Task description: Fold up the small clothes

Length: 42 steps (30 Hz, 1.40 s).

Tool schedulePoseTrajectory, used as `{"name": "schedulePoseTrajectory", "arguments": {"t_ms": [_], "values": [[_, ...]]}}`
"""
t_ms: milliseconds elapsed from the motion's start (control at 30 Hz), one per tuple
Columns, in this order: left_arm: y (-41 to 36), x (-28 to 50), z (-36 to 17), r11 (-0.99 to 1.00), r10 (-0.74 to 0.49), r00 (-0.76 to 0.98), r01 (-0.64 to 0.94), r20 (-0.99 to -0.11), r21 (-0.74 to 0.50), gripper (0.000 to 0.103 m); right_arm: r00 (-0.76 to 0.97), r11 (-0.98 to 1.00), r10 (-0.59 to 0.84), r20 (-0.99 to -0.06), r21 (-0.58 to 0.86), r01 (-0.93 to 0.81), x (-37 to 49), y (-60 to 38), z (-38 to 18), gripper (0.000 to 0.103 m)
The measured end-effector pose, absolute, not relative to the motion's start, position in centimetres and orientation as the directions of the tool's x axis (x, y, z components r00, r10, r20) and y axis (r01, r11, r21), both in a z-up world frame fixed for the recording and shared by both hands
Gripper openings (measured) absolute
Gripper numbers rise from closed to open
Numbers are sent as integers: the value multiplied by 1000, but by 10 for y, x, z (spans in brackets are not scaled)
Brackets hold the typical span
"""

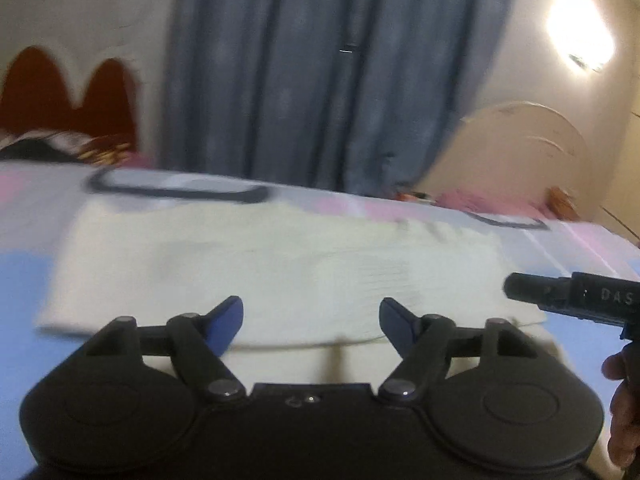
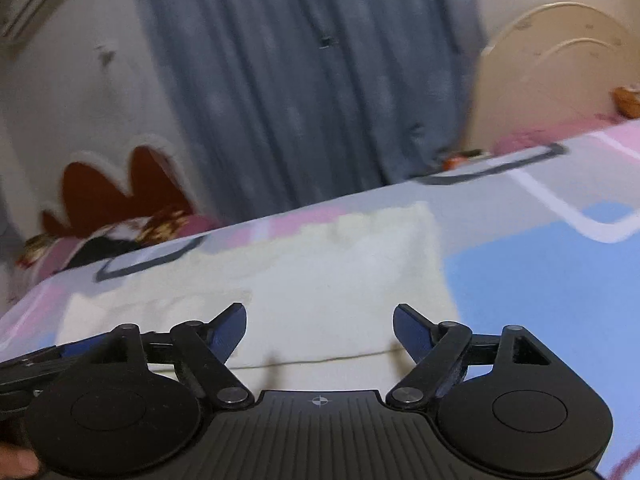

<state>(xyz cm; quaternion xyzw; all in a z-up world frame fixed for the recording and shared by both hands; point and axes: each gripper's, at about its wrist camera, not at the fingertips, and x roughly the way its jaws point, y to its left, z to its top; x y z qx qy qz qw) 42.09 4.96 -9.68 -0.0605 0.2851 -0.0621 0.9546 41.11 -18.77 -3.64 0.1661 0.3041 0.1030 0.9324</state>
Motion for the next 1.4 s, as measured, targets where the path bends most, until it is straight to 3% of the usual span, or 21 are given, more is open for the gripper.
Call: {"name": "schedulePoseTrajectory", "arguments": {"t_ms": [67,333,367,400,433,567,667,867,1233,1400], "values": [[67,412,-99,993,-80,838,21,-539,-115,72,768,909,337,-544,400,-116,418,-177,-41,61],[107,422,-117,994,27,786,-84,-617,-64,70,675,906,395,-623,385,-174,462,-122,-67,48],[107,423,-118,994,27,787,-84,-616,-63,70,676,915,383,-629,360,-184,466,-117,-67,39],[107,424,-118,995,28,789,-82,-613,-61,70,670,914,392,-630,352,-204,469,-113,-66,7],[106,422,-117,995,29,793,-82,-609,-59,70,661,908,409,-630,354,-224,471,-111,-65,3],[110,429,-120,993,23,801,-85,-598,-77,69,743,923,383,-549,269,-276,458,-114,-35,3],[114,433,-123,992,13,802,-87,-598,-95,67,853,954,264,-450,252,-163,444,-148,-10,3],[115,434,-123,991,17,812,-91,-583,-97,47,816,964,228,-532,243,-111,446,-181,-30,3],[118,440,-126,987,8,808,-101,-589,-125,44,847,967,171,-504,251,-46,432,-203,-22,3],[119,438,-126,987,-6,809,-90,-588,-134,38,851,969,145,-504,246,-20,431,-217,-22,3]]}}
